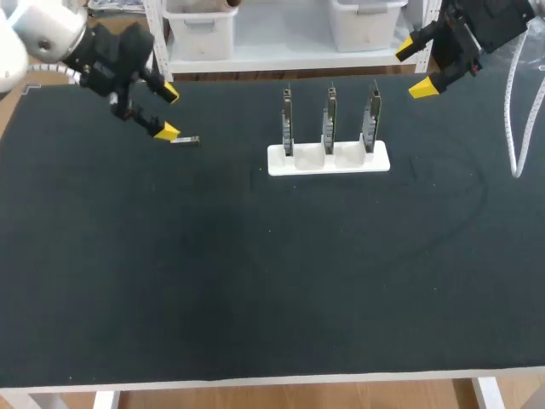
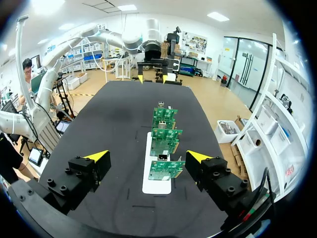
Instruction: Pick up the optical module with the left hand, and insert it into the network port with the right hand.
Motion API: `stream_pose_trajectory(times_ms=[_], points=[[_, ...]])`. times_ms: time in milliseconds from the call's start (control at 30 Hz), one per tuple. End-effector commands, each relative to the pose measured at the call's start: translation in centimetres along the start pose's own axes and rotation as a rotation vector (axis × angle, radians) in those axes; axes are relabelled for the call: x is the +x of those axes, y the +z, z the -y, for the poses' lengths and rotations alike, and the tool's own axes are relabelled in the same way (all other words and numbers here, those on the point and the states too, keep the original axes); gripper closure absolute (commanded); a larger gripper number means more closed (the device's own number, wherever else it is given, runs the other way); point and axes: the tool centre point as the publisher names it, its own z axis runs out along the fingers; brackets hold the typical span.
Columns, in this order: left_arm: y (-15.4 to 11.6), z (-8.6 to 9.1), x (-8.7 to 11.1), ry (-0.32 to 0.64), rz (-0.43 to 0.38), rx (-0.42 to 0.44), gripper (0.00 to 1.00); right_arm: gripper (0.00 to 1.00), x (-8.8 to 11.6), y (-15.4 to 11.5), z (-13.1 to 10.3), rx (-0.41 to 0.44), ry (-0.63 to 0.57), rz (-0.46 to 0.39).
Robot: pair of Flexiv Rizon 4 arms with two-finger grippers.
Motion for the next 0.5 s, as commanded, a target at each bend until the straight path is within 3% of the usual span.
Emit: stream_pose_trajectory(times_ms=[33,167,500], points=[[0.74,1.14,1.19,-0.022,0.011,-0.014,0.00,0.00,-0.03,0.00,-0.08,0.002,-0.001,0.000],[1.51,1.32,2.09,-0.051,0.019,0.006,0.00,0.00,-0.03,0.00,-0.08,0.002,-0.001,0.000],[1.58,1.36,2.15,-0.056,0.024,0.014,0.00,0.00,-0.03,0.00,-0.08,0.002,-0.001,0.000]])
